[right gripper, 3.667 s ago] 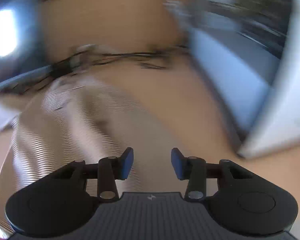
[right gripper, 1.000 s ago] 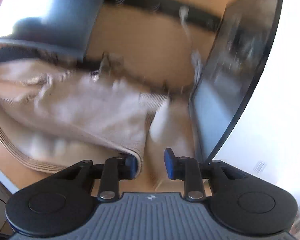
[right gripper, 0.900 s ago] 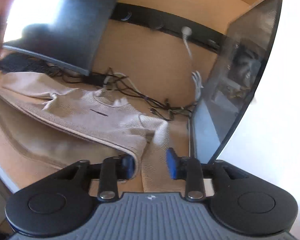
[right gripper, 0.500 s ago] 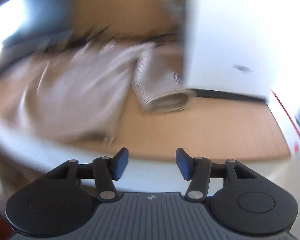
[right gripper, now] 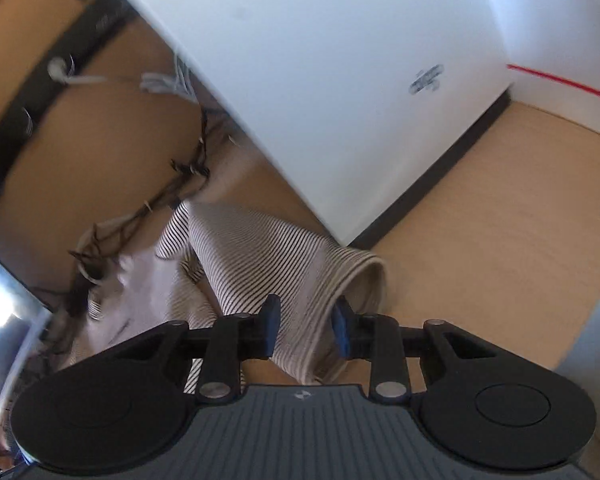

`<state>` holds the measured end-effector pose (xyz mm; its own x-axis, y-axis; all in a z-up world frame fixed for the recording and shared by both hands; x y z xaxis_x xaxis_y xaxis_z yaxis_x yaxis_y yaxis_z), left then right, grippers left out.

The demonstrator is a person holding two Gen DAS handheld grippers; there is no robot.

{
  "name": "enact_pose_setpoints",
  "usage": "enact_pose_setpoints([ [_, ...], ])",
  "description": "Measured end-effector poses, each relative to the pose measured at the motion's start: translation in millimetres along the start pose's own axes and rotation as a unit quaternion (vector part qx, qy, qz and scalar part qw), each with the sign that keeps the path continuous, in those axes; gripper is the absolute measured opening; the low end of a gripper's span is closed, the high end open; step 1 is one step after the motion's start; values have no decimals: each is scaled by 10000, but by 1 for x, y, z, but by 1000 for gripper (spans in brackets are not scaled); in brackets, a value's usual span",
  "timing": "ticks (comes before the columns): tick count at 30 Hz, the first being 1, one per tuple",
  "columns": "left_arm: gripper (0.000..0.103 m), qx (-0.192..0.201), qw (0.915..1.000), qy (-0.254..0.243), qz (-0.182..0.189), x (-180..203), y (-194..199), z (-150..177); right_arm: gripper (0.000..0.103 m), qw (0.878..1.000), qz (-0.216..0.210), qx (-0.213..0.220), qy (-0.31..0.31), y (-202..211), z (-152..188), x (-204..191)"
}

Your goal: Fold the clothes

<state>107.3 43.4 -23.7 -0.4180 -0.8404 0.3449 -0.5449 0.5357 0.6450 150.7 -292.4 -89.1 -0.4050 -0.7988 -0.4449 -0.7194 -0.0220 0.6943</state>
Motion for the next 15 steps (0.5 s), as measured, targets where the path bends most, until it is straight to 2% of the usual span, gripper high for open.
enact_pose_setpoints([
  [1, 103, -16, 10000, -68, 4, -5, 2, 2, 4, 10000, -12, 38, 69, 2, -3, -9],
  [3, 103, 9, 9999, -127, 7, -18, 9, 2, 4, 9988, -110, 299, 369, 19, -17, -40],
  [5, 103, 25, 9999, -44, 103, -34, 13, -1, 4, 9931, -201, 840, 797, 49, -46, -79],
  [9, 103, 86, 9996, 81, 268, -60, 16, -8, 3, 9712, -391, 1866, 1432, 114, -109, -154],
  [12, 103, 137, 9991, 257, 316, -67, 14, -12, 3, 9579, -540, 2158, 1817, 136, -135, -204],
  [15, 103, 330, 9984, 198, 410, -62, 20, -14, 4, 9486, -790, 2055, 2271, 130, -136, -254],
])
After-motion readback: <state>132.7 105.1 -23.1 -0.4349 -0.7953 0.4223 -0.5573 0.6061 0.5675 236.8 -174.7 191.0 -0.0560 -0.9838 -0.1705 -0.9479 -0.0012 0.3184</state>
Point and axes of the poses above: each gripper's, at about its wrist camera, not at the fingertips, and y roughly against the way its jaws point, x to its right, z to its underside, the point moved 8 cm from there along -y, roughly the way its jaws point, and after that the axes turned 6 degrees about z, right-handed, at the moved point
